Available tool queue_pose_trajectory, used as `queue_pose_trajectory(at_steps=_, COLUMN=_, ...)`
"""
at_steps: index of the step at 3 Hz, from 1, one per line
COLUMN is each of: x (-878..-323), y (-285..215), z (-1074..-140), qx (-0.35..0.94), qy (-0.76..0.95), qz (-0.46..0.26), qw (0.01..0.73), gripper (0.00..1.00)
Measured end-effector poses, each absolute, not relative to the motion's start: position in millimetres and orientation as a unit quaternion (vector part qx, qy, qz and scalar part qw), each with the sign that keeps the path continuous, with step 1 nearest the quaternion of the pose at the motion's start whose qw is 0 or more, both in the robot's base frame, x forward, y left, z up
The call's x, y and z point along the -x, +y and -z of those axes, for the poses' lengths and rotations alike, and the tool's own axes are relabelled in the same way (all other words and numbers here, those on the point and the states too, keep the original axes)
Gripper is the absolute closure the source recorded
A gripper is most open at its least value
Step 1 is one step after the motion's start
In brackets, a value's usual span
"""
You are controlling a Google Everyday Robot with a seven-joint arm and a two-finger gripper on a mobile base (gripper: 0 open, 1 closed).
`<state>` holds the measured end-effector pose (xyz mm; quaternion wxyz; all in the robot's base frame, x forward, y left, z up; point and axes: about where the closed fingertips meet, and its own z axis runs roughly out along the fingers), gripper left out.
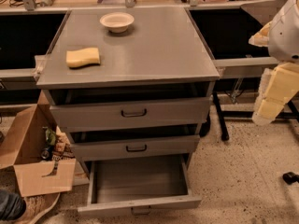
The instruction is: Close bottom drawer
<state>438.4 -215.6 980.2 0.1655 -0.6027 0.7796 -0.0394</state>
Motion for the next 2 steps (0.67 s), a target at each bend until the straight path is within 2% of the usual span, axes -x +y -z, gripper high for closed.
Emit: queue_pose_trajectory(at_steps=2, x=-443, y=-212, z=-965, qx=0.61, qy=0.772, qz=0.018, qw=0.179, gripper=0.0)
